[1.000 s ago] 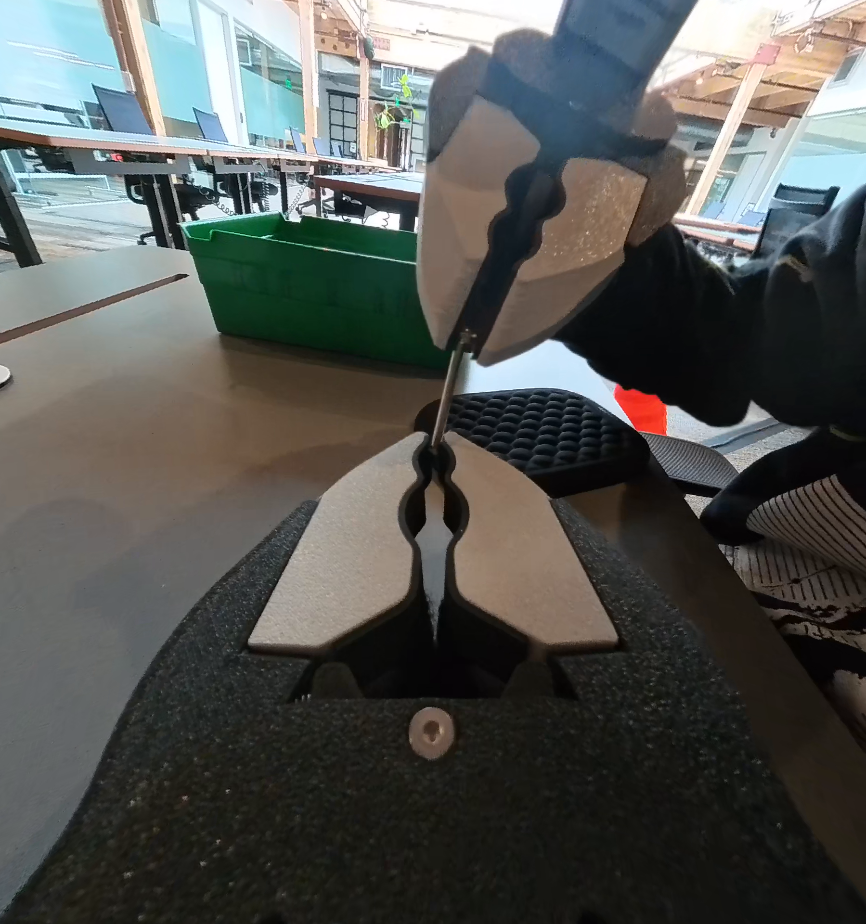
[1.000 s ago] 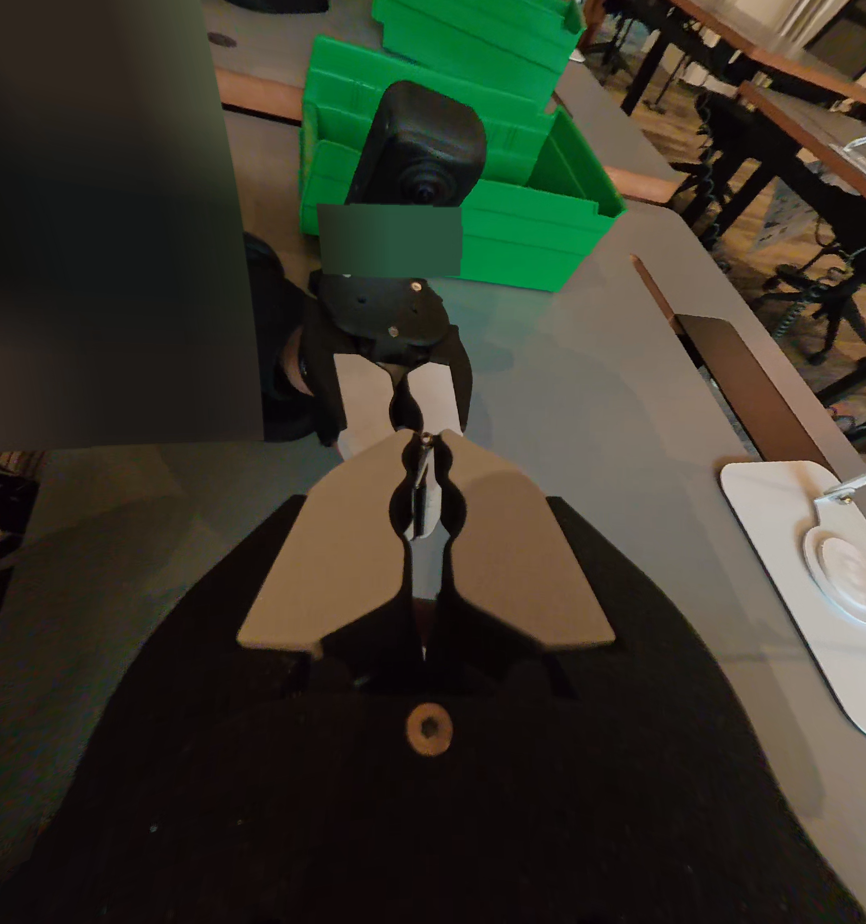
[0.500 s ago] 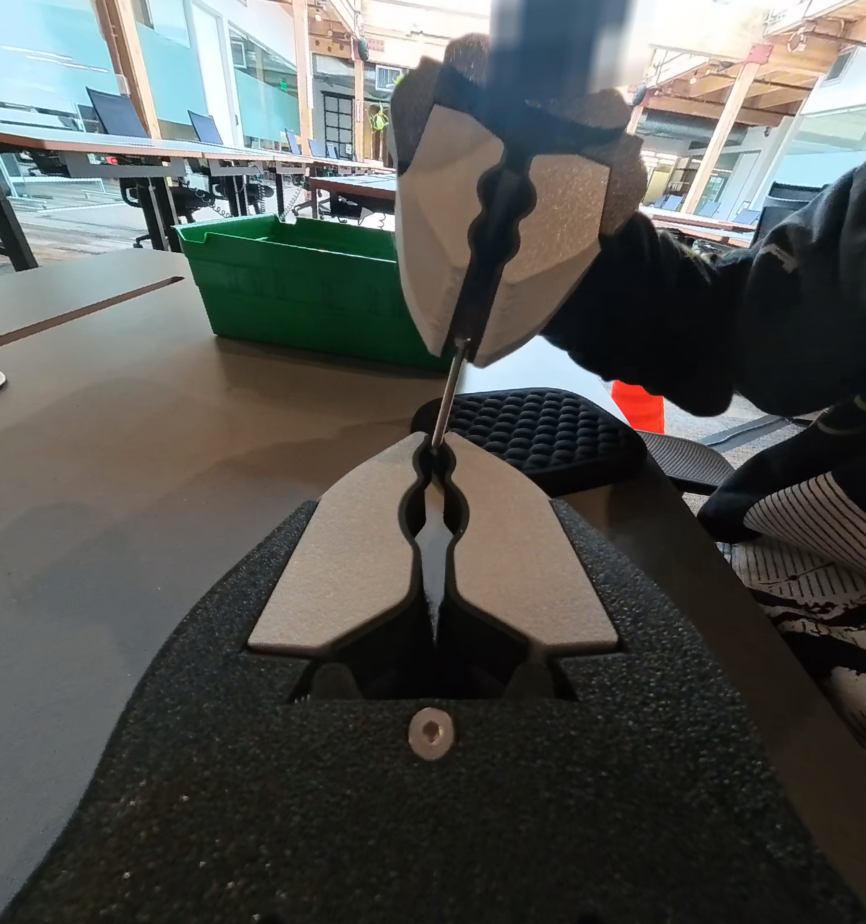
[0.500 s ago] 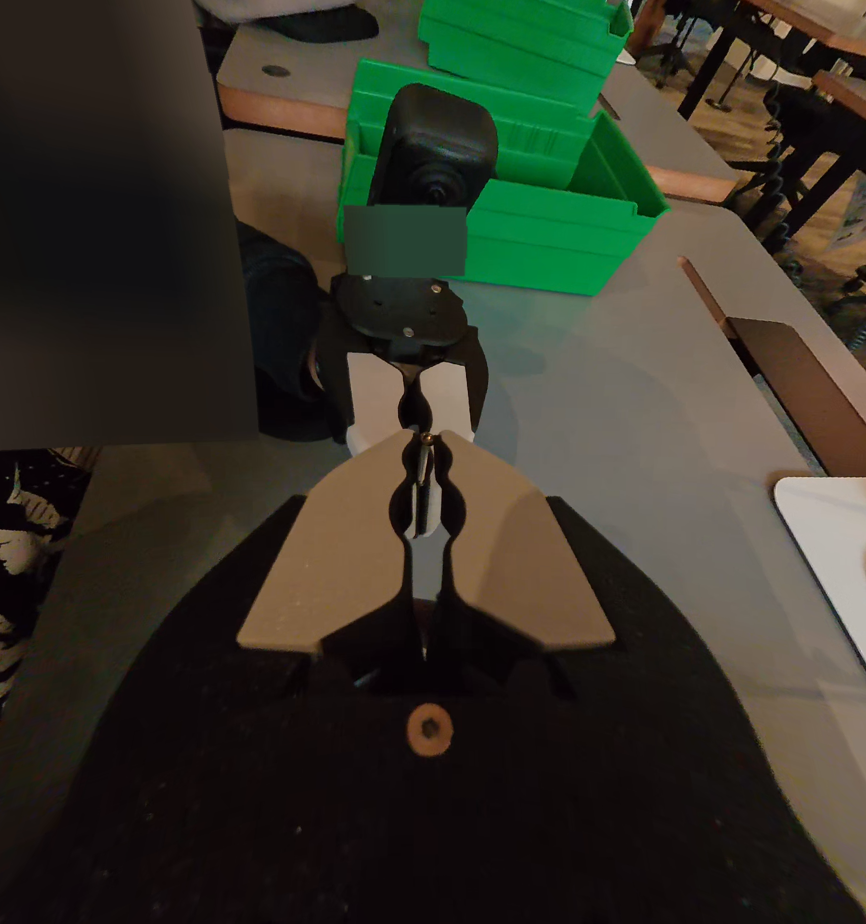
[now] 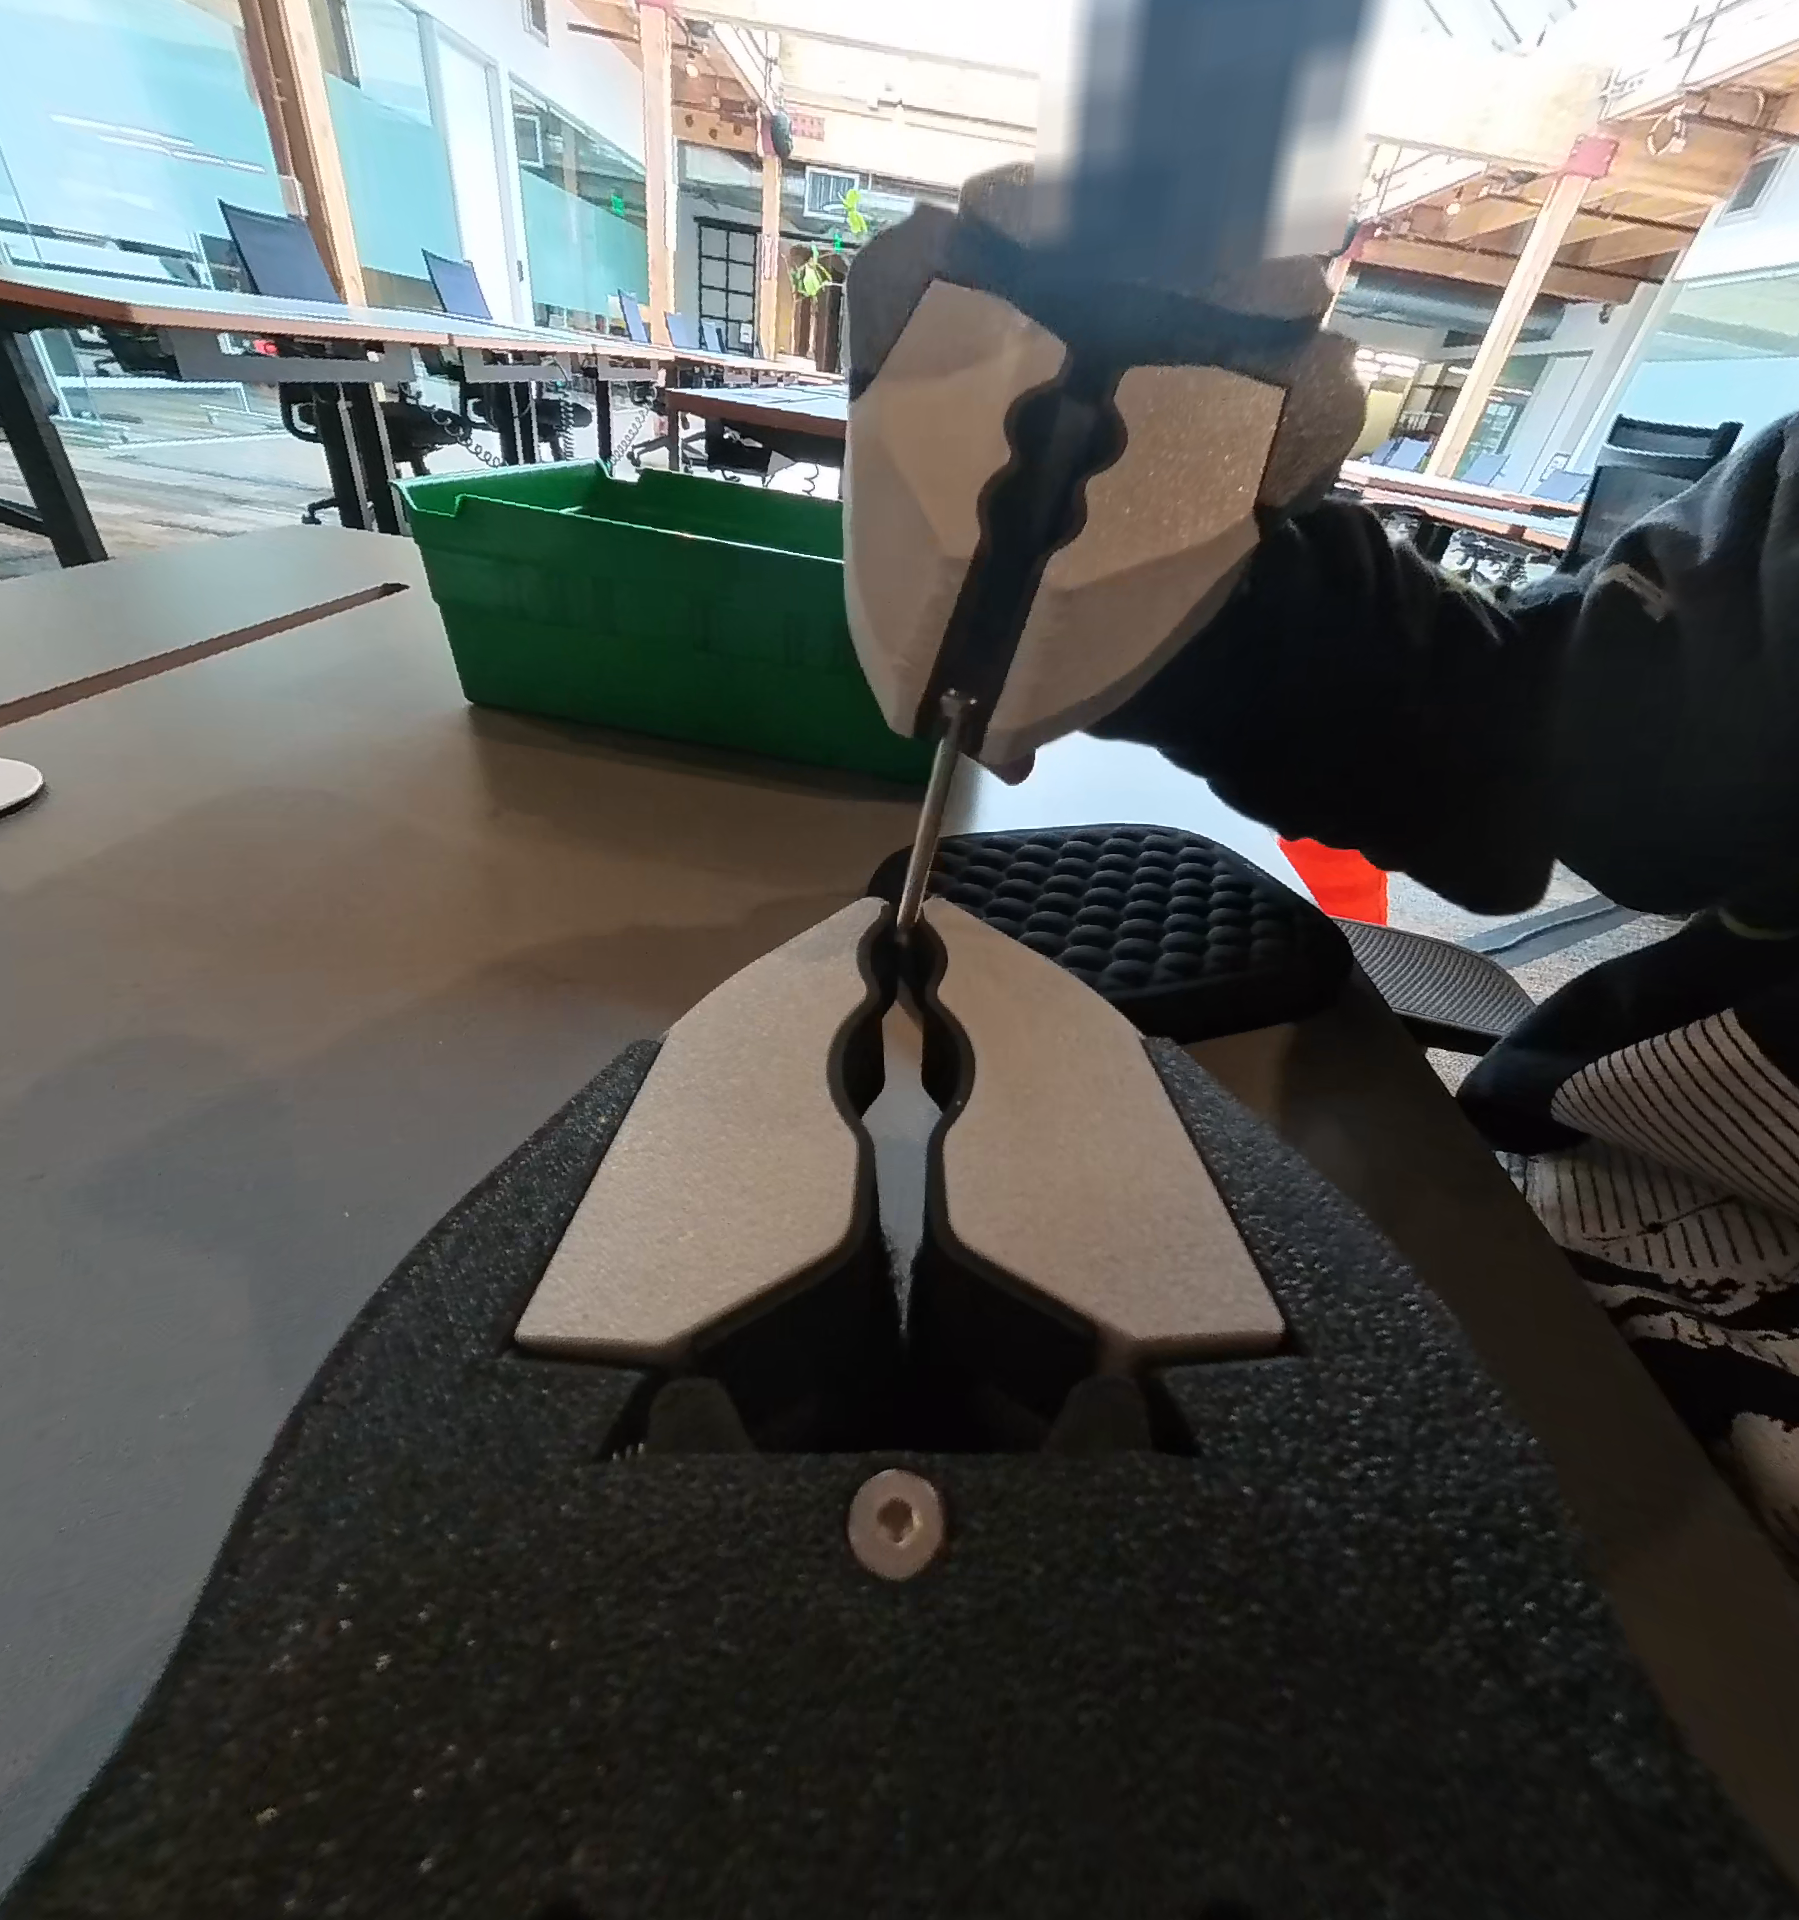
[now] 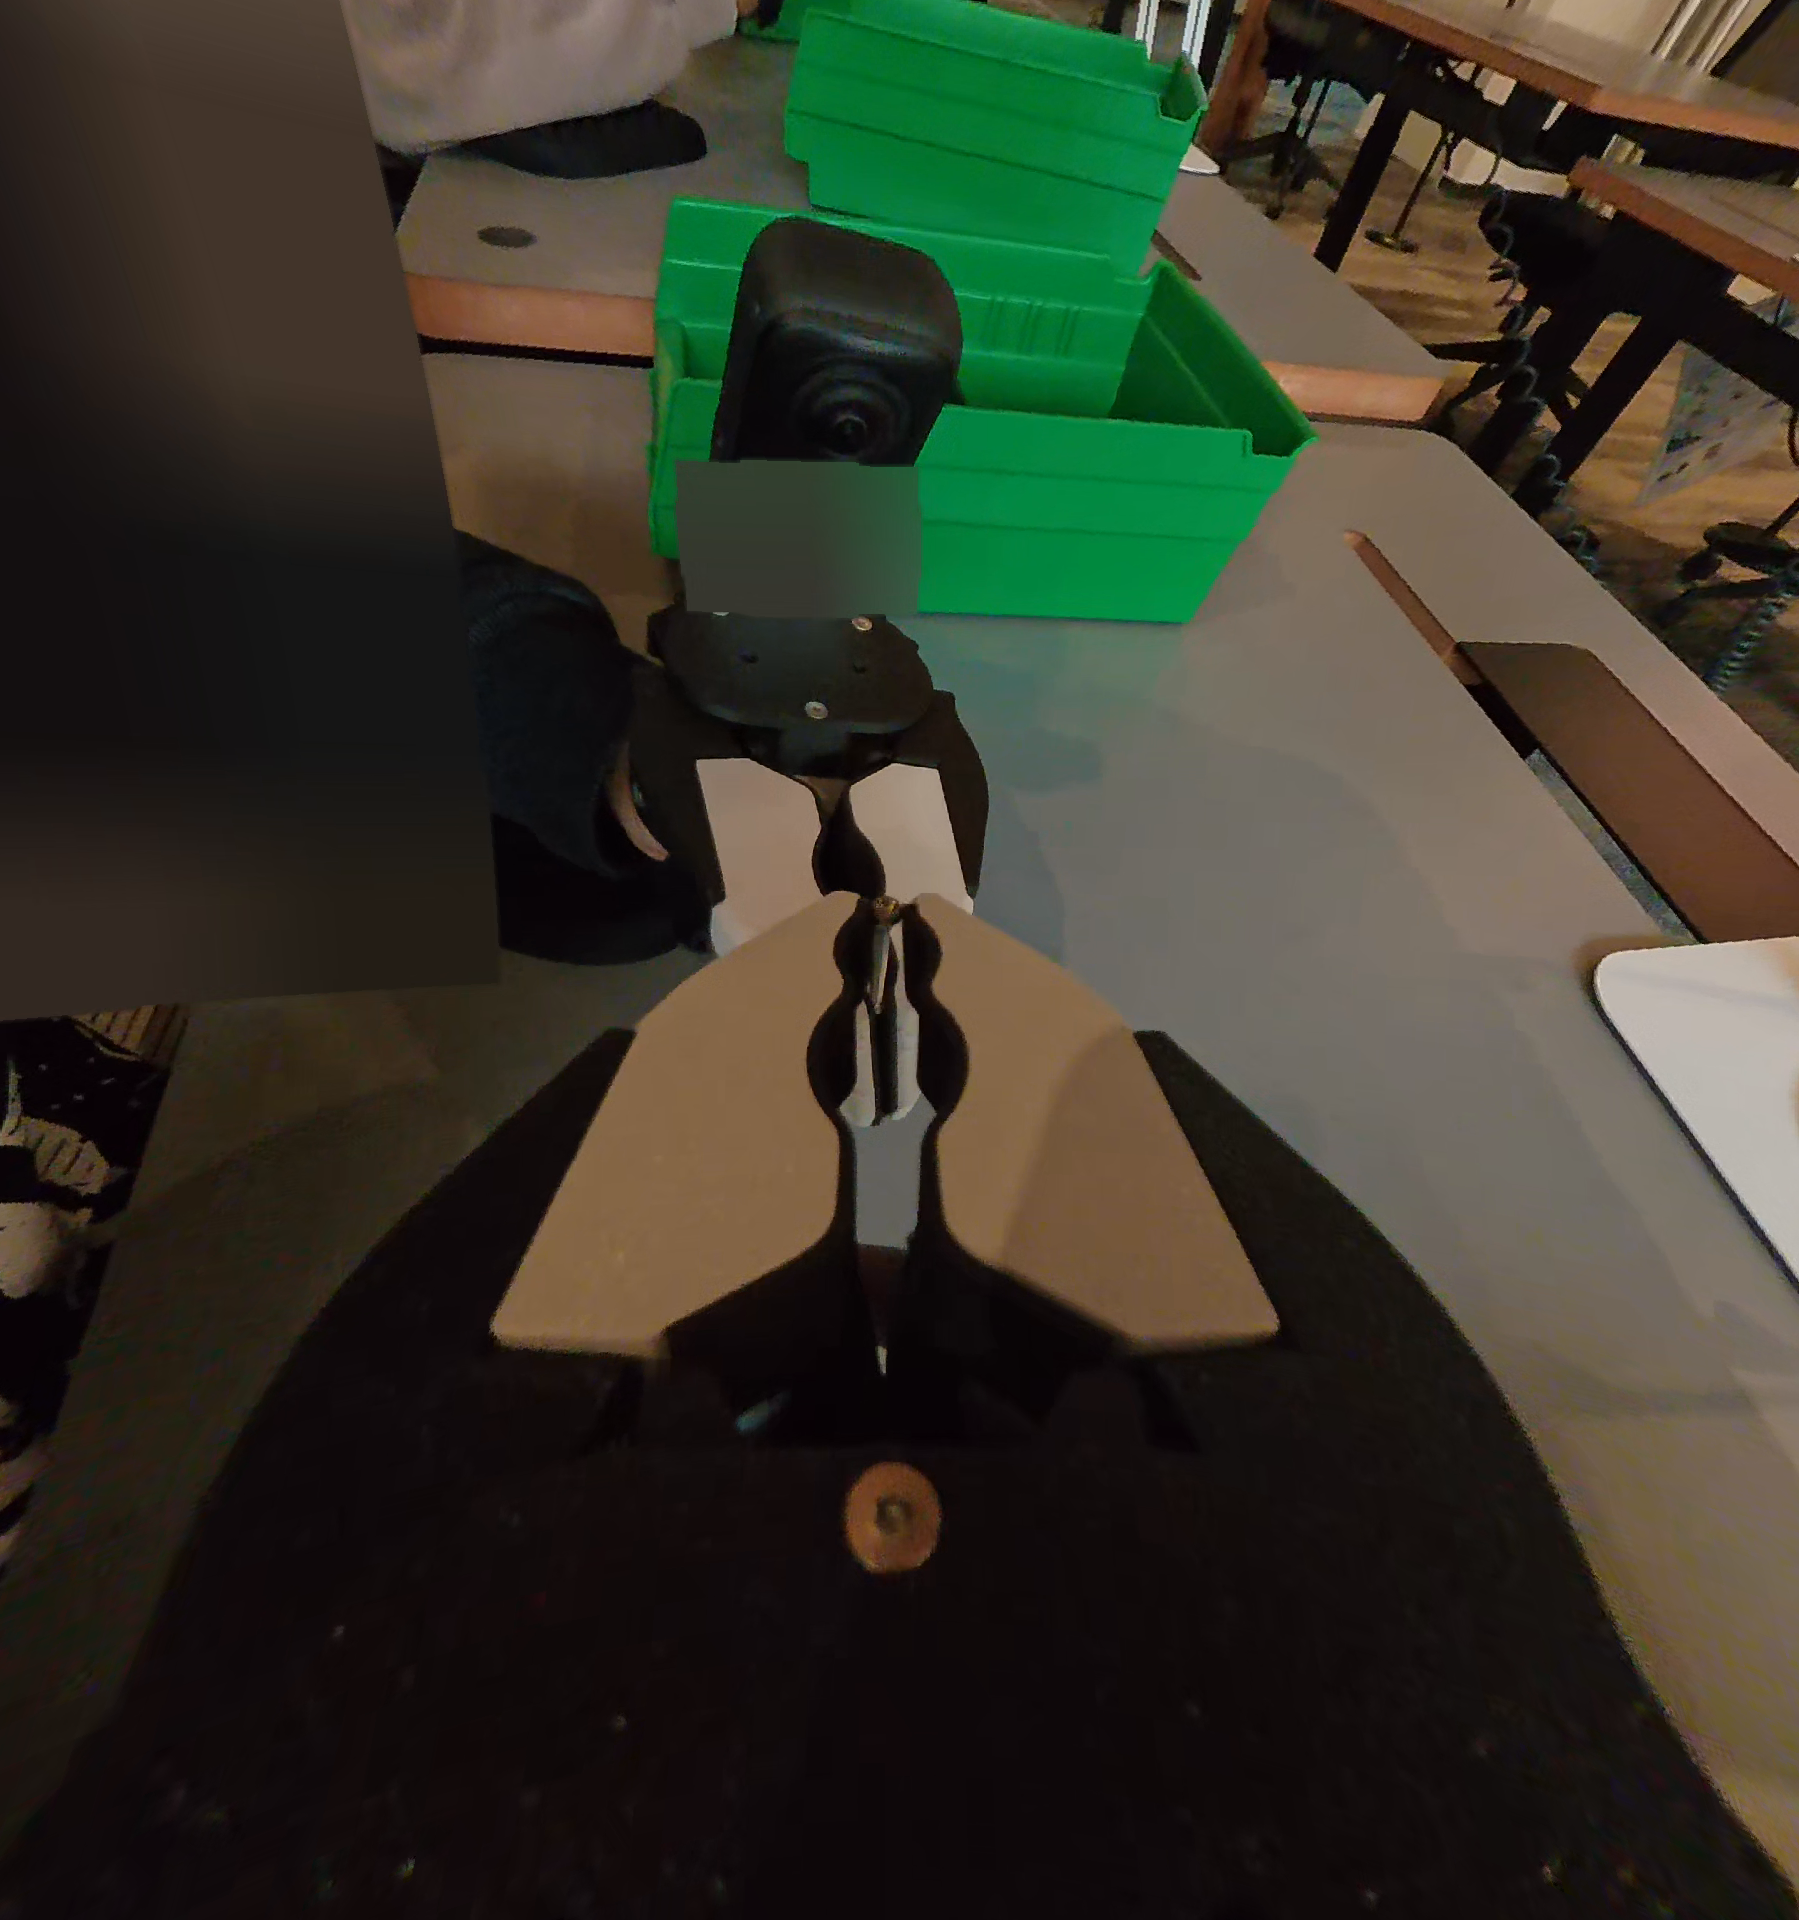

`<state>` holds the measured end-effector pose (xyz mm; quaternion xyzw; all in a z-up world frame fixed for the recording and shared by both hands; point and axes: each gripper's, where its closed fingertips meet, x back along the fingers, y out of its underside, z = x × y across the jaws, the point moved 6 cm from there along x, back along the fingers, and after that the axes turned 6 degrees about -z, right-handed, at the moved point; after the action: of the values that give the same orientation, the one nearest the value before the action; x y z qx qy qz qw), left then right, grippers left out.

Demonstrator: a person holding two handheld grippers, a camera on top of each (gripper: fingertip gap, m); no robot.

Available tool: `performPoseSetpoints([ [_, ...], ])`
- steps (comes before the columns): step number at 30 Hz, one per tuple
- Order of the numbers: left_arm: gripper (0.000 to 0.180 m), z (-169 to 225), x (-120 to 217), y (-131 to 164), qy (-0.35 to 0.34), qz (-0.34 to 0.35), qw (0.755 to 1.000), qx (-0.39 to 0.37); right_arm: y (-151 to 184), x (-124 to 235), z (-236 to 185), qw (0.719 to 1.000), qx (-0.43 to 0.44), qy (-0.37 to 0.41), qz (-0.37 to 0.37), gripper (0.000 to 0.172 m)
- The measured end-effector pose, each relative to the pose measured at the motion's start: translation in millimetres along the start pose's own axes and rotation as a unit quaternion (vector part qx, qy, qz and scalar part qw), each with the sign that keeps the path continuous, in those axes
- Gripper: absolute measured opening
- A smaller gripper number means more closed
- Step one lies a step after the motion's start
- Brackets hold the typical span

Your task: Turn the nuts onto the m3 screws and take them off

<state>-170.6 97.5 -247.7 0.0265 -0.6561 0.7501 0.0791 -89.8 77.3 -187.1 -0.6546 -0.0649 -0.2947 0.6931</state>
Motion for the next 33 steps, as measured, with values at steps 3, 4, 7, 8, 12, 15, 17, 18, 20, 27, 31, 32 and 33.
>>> performPoseSetpoints([
  [3, 0.001, 0, 0, 0, 0.0, 0.001, 1.0, 0.001, 1, 0, 0, 1.0, -0.001, 0.0, 0.001, 0.005],
  [4, 0.001, 0, 0, 0, 0.0, 0.0, 1.0, 0.001, 1, 0, 0, 1.0, -0.001, -0.001, 0.002, 0.005],
  [7, 0.001, 0, 0, 0, 0.001, 0.001, 1.0, 0.001, 1, 1, 1, 1.0, -0.002, 0.0, 0.003, 0.006],
  [8, 0.001, 0, 0, 0, 0.001, 0.001, 1.0, 0.002, 1, 1, 1, 1.0, -0.002, 0.0, 0.004, 0.006],
  [12, 0.001, 0, 0, 0, 0.0, 0.0, 1.0, 0.001, 2, 2, 0, 1.0, -0.002, -0.001, 0.005, 0.009],
  [15, 0.001, 0, 0, 0, 0.001, 0.001, 1.0, 0.002, 0, 5, 0, 1.0, -0.002, 0.003, 0.017, 0.014],
  [17, 0.001, 0, 0, 0, 0.001, 0.001, 1.0, 0.002, -4, 9, -2, 0.999, 0.006, 0.002, 0.039, 0.018],
  [18, 0.001, 0, 0, 0, 0.001, 0.0, 1.0, 0.002, -7, 11, -4, 0.999, 0.012, -0.002, 0.052, 0.018],
  [20, 0.001, 0, 0, 0, 0.001, 0.0, 1.0, 0.002, -11, 12, -9, 0.998, 0.02, -0.016, 0.06, 0.018],
  [27, 0.001, 1, -1, 0, 0.002, -0.002, 1.0, -0.003, -4, 1, -8, 0.999, 0.018, -0.019, 0.031, 0.017],
  [31, 0.001, 1, -1, 0, 0.004, -0.001, 1.0, -0.005, -4, 1, -7, 0.999, 0.004, -0.028, 0.035, 0.016],
  [32, 0.001, 1, -1, 0, 0.004, -0.002, 1.0, -0.005, -4, 1, -7, 0.999, 0.0, -0.029, 0.037, 0.016],
  [33, 0.001, 1, -1, 0, 0.004, -0.002, 1.0, -0.005, -3, 1, -6, 0.999, -0.003, -0.029, 0.039, 0.016],
])
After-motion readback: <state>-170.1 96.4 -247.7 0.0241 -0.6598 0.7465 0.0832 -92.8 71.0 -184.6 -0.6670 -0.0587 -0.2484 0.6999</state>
